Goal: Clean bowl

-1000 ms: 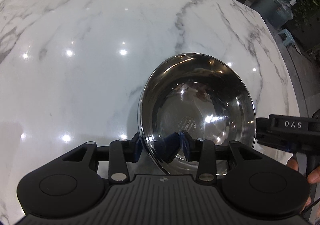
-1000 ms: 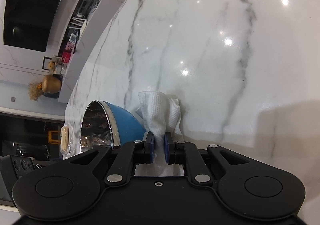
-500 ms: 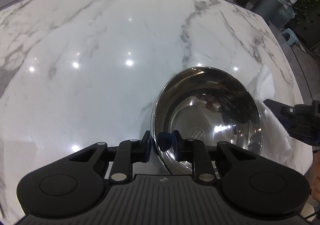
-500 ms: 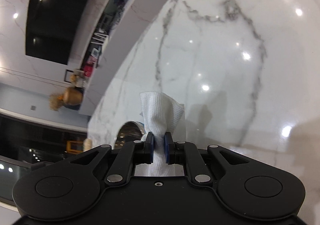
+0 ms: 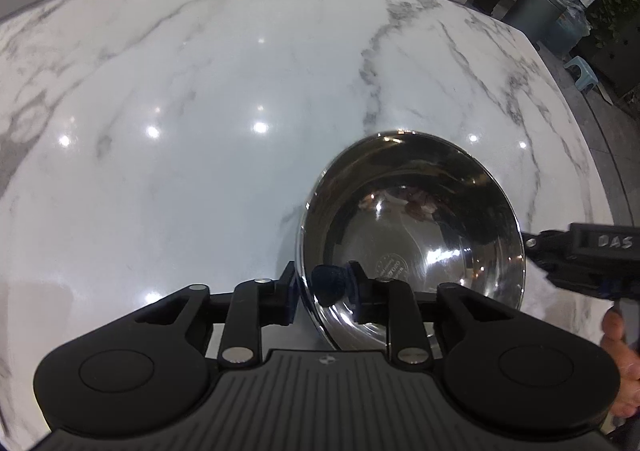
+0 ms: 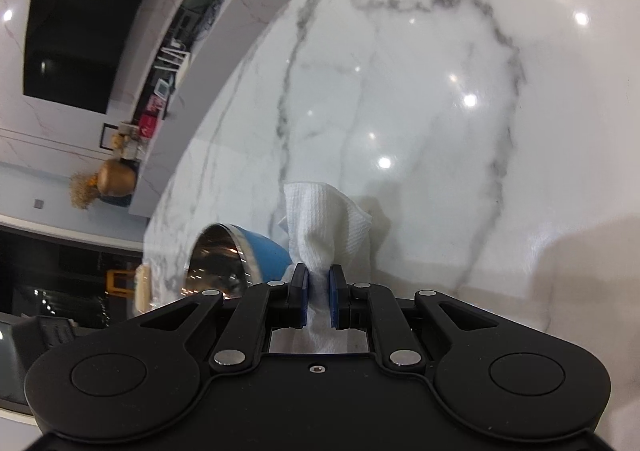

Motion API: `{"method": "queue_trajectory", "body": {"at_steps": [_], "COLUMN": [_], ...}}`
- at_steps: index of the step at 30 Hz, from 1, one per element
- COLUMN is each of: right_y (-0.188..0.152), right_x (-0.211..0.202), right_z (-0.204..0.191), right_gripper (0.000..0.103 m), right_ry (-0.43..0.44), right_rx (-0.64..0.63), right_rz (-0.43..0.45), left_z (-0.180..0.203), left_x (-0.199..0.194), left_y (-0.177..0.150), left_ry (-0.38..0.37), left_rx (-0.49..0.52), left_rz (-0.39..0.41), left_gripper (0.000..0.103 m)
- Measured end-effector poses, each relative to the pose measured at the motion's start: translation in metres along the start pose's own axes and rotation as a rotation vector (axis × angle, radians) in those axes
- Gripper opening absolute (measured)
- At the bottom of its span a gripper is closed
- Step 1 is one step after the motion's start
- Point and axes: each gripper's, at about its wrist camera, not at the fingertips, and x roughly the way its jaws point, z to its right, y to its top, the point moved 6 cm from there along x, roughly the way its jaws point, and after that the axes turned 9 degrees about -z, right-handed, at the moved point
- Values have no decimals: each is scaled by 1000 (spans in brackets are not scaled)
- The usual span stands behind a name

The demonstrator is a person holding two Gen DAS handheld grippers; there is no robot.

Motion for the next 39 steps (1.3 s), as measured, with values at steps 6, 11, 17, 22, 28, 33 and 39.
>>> {"method": "queue_trajectory", "body": {"at_steps": [6,11,17,22,28,33,39], "right_y": [-5,-4,1,9,12,10,2], "right_x": [7,6,4,-21,-28,-18,-5], "right_z": [2,1,-5,-13,-13,-9,-6], "right_gripper": [10,10,10,10,10,10,10], "right_ry": [-29,-34,-32,79,134,89,-3], "right_rx": [-2,-2,2,9,18,23,-1], "right_rz": [-23,-26,-21,37,39,15,-41], "left_z": [8,4,-7,-11,-10,-7,-3], "left_x": [0,-3,-8,-12,-13,-9,-6], "left_y": [-11,-12,-2,4,7,12,17], "left_ry": [4,-4,-12,-1,22,29,37], "left_rx": [29,24,-2,-20,-20,-18,-5], "left_rz": [-28,-28,-6,24,49,65,83], "left_gripper": [38,34,21,15,14,15,16]}}
